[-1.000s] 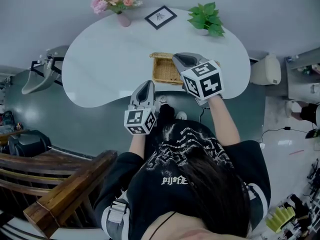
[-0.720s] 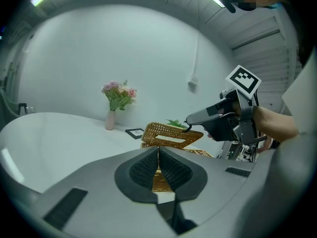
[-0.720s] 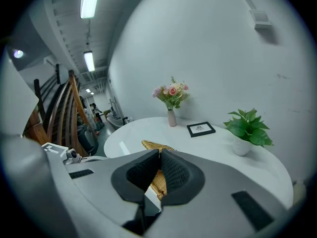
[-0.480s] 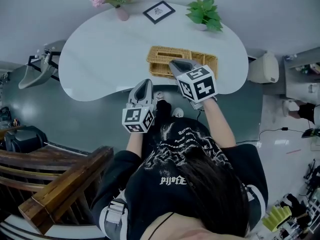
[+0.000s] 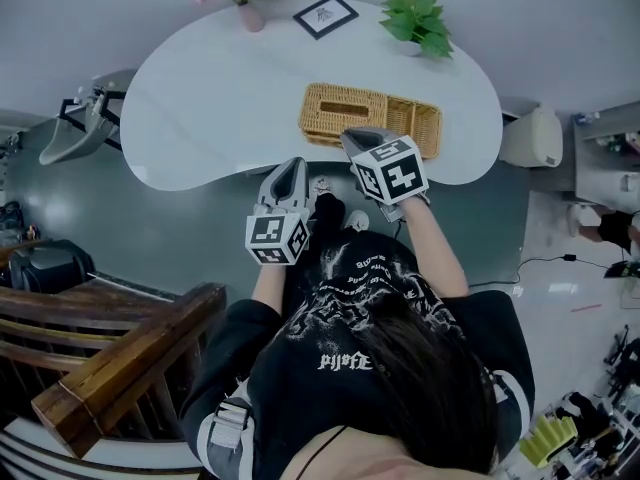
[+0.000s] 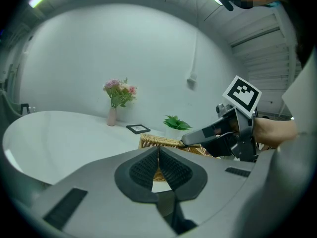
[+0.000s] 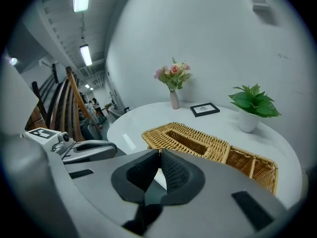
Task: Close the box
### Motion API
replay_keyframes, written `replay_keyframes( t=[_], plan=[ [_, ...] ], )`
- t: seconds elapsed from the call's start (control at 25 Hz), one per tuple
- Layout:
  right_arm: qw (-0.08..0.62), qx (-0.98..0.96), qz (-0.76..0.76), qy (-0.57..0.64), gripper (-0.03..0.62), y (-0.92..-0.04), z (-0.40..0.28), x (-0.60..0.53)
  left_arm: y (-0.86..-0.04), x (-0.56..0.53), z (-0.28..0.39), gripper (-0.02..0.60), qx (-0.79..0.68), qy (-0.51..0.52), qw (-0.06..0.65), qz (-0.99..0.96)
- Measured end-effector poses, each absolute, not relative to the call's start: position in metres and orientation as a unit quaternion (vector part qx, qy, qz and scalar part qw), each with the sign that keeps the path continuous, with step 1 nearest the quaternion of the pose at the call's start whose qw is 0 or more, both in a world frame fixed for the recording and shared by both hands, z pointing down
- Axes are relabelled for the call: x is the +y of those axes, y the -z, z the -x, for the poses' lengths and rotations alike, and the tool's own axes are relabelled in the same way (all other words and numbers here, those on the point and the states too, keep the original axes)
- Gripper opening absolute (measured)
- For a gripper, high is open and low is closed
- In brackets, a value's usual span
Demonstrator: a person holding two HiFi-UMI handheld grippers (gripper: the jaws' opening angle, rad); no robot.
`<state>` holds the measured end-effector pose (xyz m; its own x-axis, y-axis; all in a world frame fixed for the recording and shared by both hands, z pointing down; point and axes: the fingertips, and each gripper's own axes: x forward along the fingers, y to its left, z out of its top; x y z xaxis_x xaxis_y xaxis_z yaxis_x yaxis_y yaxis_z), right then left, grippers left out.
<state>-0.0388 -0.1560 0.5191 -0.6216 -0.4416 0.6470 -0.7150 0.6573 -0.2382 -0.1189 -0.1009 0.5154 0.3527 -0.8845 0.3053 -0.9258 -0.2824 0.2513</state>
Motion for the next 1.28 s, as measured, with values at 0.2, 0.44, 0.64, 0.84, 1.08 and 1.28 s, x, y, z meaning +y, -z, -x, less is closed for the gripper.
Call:
replay_keyframes(
  t=[0.2,0.44,0.64,0.84,1.08,1.28],
  plan=[
    [0.285,-0.861,-0.332,-0.260,0.041,-0.535,0.036,-0.149,-0.518,-0.096,0.118,0.025,-0.567,-0.057,0.197,-0.797],
    [0.285,-0.858,-0.330,-0.272,0.041,-0.551,0.037,-0.146,-0.521,-0.093,0.116,0.025,-0.566,-0.061,0.197,-0.798],
    [0.285,-0.857,-0.317,-0.291,0.044,-0.564,0.036,-0.139,-0.519,-0.092,0.115,0.025,-0.569,-0.056,0.195,-0.797],
    [0.263,-0.867,-0.306,-0.292,0.129,-0.556,0.034,-0.128,-0.520,-0.092,0.112,0.025,-0.569,-0.053,0.198,-0.796],
    [0.211,-0.880,-0.323,-0.277,0.164,-0.539,0.022,-0.122,-0.517,-0.090,0.101,0.025,-0.560,-0.048,0.196,-0.804],
    [0.148,-0.880,-0.371,-0.257,0.179,-0.527,0.002,-0.123,-0.518,-0.088,0.090,0.025,-0.549,-0.042,0.193,-0.812]
  ],
)
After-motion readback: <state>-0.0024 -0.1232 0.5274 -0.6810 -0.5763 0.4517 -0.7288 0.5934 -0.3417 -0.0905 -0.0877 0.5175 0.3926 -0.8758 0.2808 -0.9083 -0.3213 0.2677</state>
